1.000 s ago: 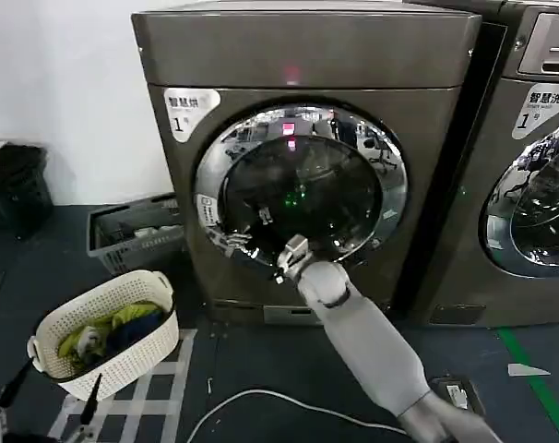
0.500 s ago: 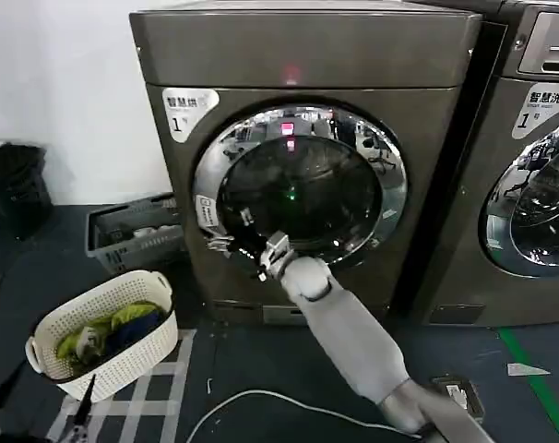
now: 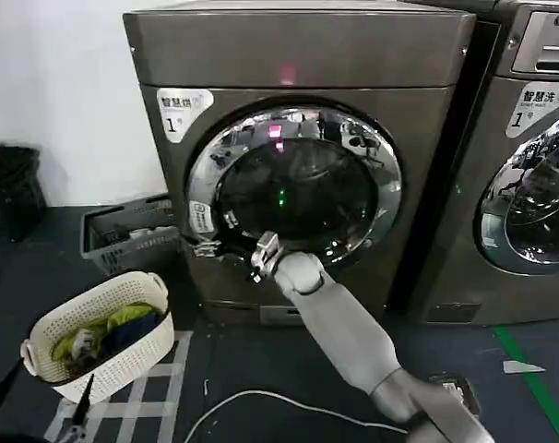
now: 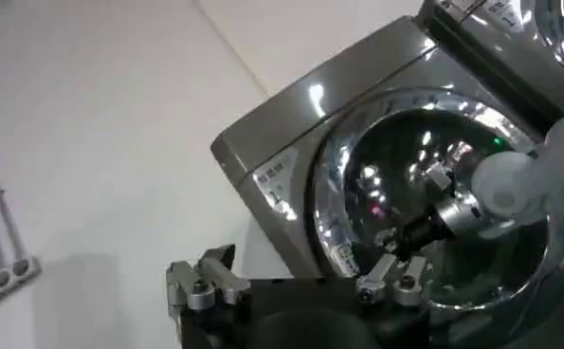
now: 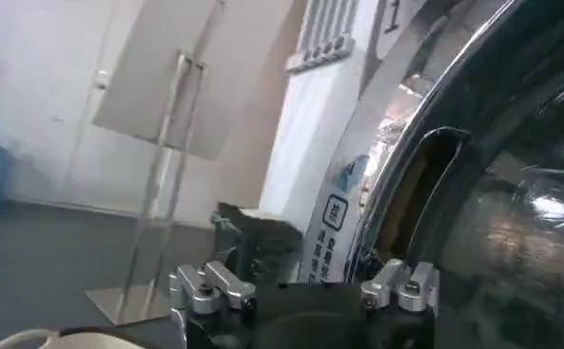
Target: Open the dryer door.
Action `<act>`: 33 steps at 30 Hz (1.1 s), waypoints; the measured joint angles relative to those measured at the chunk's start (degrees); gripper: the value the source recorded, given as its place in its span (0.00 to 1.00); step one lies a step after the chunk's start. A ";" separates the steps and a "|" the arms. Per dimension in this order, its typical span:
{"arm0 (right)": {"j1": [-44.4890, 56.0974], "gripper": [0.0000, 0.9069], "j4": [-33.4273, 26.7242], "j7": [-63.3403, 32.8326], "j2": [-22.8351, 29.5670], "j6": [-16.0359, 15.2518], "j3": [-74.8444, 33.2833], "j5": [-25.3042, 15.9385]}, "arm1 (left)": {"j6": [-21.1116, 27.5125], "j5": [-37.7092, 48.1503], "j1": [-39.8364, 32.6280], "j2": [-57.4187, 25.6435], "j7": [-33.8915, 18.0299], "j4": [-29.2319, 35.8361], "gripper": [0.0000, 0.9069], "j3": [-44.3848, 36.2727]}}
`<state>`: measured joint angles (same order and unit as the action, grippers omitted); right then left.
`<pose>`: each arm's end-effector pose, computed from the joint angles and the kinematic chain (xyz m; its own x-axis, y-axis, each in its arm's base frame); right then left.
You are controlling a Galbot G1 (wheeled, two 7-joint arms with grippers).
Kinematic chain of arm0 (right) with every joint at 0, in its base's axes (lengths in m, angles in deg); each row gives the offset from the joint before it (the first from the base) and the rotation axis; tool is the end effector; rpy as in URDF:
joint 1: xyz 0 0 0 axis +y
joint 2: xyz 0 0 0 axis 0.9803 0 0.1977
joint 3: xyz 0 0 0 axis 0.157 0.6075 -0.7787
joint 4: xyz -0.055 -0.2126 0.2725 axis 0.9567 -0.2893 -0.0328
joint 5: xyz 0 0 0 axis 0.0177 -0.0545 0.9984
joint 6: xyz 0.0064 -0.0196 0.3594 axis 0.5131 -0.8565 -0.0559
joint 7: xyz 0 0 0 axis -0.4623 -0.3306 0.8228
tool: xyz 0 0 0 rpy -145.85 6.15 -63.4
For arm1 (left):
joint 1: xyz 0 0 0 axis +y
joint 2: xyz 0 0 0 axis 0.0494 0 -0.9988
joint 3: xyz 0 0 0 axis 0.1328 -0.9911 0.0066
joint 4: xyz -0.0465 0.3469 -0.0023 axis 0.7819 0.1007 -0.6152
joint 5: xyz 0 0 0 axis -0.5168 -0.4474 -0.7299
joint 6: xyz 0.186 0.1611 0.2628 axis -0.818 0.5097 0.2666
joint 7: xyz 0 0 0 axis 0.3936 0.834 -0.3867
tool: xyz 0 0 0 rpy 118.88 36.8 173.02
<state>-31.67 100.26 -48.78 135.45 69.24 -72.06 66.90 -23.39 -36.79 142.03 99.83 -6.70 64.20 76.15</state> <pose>0.5441 0.1406 -0.2150 -0.3507 -0.9134 -0.2068 -0.8759 0.3981 -0.2725 0.0562 0.1495 -0.2375 -0.8957 0.2333 -0.3785 -0.0271 0.8211 0.5702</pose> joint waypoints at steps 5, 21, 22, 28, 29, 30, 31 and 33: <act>0.90 1.00 2.43 7.72 -2.92 1.22 0.03 3.30 | 0.86 -0.59 -0.83 0.00 -0.29 -0.81 1.00 -0.04; 6.17 1.00 17.58 30.03 -16.26 -1.50 -1.87 17.51 | 4.37 -0.22 -2.64 0.01 -0.18 -0.42 1.00 -0.41; 6.57 1.00 18.44 31.02 -16.97 -1.81 -2.12 18.16 | 4.58 -0.21 -2.75 0.00 -0.17 -0.43 1.00 -0.42; 10.11 1.00 24.08 37.07 -21.32 -3.77 -4.71 20.06 | 5.56 -0.01 -3.60 -0.26 -0.18 -1.02 1.00 -0.42; 10.92 1.00 25.20 37.77 -22.07 -3.97 -5.39 20.11 | 5.71 0.13 -3.80 -0.73 -0.18 -1.23 1.00 -0.41; 11.71 1.00 26.15 38.29 -22.72 -4.09 -6.05 20.14 | 5.90 0.27 -4.07 -1.29 -0.19 -1.44 1.00 -0.41; 12.61 1.00 27.28 38.60 -23.46 -4.20 -6.77 20.16 | 6.17 0.43 -4.36 -1.78 -0.20 -1.70 1.00 -0.41; 14.62 1.00 29.59 39.22 -24.93 -4.36 -8.49 20.20 | 6.86 0.82 -4.81 -2.69 -0.21 -2.25 1.00 -0.54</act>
<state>-17.04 129.84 -9.56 110.52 64.88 -80.55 87.10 -16.53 -35.98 137.22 97.14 -6.91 61.96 75.61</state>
